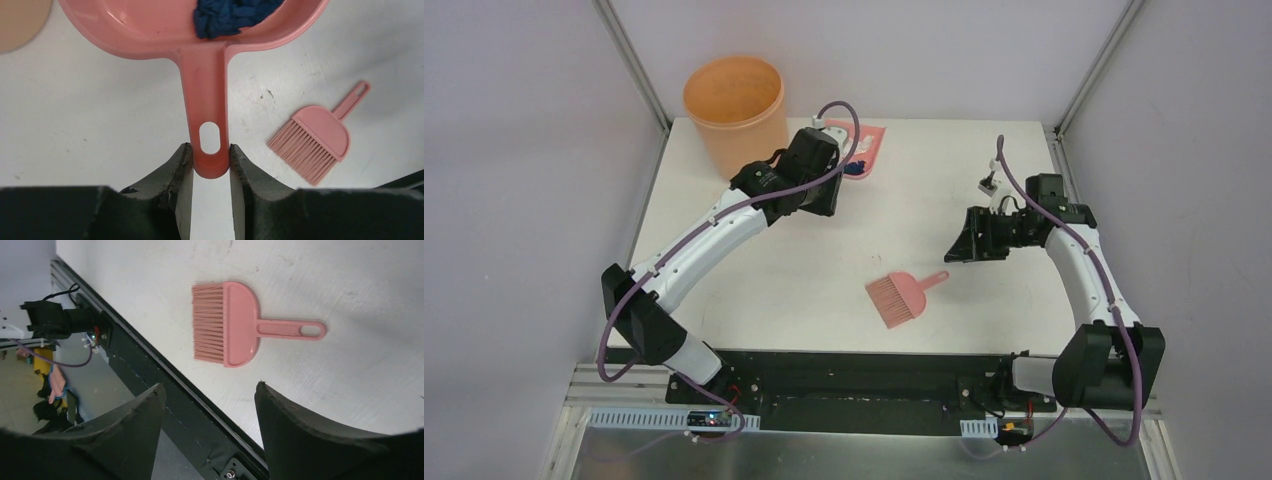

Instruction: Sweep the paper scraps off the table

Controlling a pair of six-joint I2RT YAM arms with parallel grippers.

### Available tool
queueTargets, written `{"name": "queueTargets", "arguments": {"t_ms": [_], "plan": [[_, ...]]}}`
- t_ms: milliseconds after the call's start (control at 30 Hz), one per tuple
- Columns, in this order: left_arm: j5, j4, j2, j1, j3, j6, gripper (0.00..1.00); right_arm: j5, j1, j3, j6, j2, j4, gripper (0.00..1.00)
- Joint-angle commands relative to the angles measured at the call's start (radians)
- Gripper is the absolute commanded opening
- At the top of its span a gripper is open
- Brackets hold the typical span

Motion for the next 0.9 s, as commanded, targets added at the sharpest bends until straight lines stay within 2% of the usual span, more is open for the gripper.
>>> {"name": "queueTargets", "arguments": {"t_ms": [0, 300, 500, 733, 867], "plan": [[0.084, 0.084, -0.005, -0.006, 0.036, -0.07, 0.0, -0.188, -0.005, -0.025, -0.036, -0.01, 0.068, 0.69], [0.012, 0.088, 0.049, 0.016, 0.157, -0.023, 0.0, -0.172, -0.005, -0.039, -0.061, 0.023, 0.054, 0.69], [-0.007, 0.061, 0.129, 0.071, 0.33, -0.003, 0.0, -0.147, -0.005, -0.039, -0.058, 0.032, 0.059, 0.69], [0.059, 0.155, 0.135, 0.179, 0.368, -0.111, 0.0, -0.152, -0.005, -0.042, -0.06, 0.041, 0.057, 0.69], [0.148, 0.235, 0.125, 0.275, 0.351, -0.181, 0.0, -0.151, -0.005, -0.046, -0.062, 0.038, 0.056, 0.69]]}}
